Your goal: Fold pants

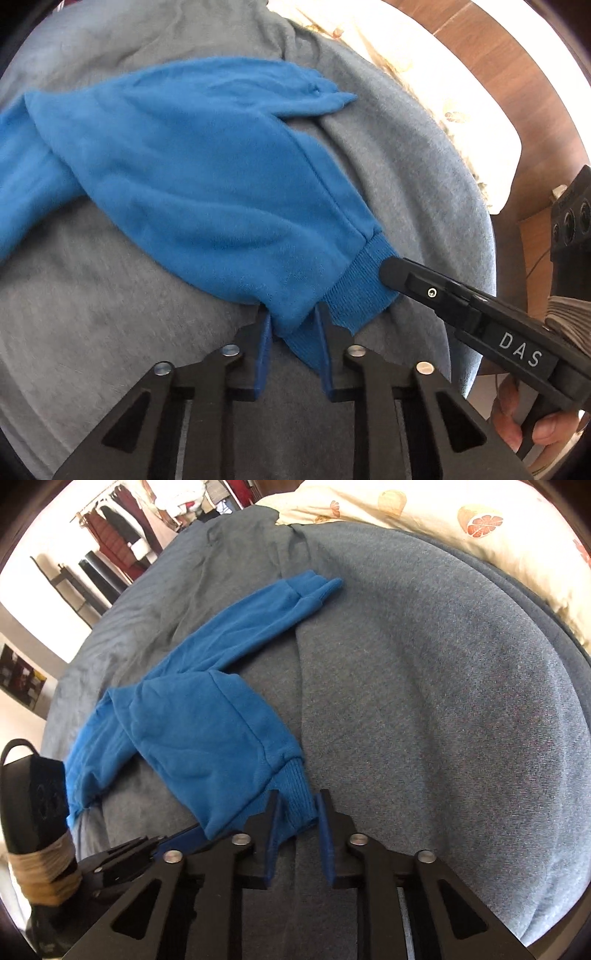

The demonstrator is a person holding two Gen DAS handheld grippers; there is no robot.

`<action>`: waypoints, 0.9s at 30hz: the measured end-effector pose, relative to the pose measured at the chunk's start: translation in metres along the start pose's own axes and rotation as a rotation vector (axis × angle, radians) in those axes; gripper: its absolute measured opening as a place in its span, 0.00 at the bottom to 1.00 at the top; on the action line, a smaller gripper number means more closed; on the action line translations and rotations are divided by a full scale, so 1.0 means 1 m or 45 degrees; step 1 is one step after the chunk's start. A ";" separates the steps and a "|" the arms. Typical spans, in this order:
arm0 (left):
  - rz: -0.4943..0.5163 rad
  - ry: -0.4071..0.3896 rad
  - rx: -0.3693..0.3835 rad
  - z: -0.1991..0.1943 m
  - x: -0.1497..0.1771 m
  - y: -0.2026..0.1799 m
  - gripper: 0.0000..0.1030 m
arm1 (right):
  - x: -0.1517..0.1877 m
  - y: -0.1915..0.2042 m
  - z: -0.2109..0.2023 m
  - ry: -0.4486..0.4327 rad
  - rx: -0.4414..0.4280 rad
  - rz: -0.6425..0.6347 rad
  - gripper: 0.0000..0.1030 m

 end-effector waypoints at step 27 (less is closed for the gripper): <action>0.241 -0.239 0.036 0.052 -0.191 -0.039 0.13 | -0.154 -0.021 0.043 -0.172 -0.123 0.200 0.13</action>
Point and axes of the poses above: each gripper's, at about its wrist camera, not at the fingertips, and z roughly the way its jaws point, y to its left, x to its underside, the point moved 3 cm from there along z, roughly the way its jaws point, and after that the axes turned 15 degrees about -y, right-handed, at the moved point
